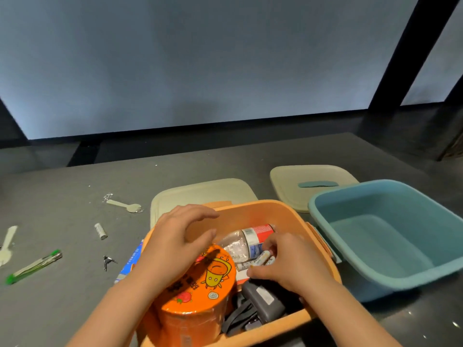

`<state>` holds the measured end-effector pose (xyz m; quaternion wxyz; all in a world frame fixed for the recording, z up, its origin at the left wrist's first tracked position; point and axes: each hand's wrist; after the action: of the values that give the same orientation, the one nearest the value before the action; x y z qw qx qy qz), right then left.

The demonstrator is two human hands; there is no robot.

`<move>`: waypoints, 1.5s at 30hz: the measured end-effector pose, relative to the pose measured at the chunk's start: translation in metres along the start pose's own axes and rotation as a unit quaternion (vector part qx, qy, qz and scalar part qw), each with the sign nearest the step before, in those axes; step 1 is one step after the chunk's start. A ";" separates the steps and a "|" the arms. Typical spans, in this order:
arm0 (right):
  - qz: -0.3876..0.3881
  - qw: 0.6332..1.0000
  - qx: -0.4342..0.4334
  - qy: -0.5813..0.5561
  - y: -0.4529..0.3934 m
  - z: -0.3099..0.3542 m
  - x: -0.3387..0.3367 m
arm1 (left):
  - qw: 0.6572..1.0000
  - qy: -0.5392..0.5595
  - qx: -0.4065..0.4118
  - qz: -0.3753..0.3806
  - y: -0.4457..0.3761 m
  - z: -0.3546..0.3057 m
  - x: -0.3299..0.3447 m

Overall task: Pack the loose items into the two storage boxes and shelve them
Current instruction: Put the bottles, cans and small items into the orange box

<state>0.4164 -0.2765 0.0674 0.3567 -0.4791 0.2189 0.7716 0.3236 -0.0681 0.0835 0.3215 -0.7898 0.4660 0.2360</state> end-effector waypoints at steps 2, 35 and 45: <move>-0.003 1.000 0.010 0.023 -0.001 0.003 0.007 | 0.997 0.029 -0.035 -0.064 0.016 0.013 -0.012; 0.016 0.990 -0.126 -0.065 -0.133 0.344 0.271 | 0.899 -0.199 -0.369 -0.126 0.162 0.306 -0.218; 0.000 0.984 -0.170 -0.056 -0.147 0.333 0.289 | 0.883 -0.212 -0.408 -0.095 0.169 0.301 -0.206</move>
<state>0.2507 0.1435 -0.0429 0.2814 -0.4891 0.0644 0.8231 0.0578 0.2101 -0.0319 0.0826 -0.8228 0.1719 0.5354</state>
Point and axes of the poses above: each hand's wrist, its own y-axis away from the middle knuckle, its own x-axis out of the palm, z = x × y, and after that the axes turned 11 degrees about -x, right-handed
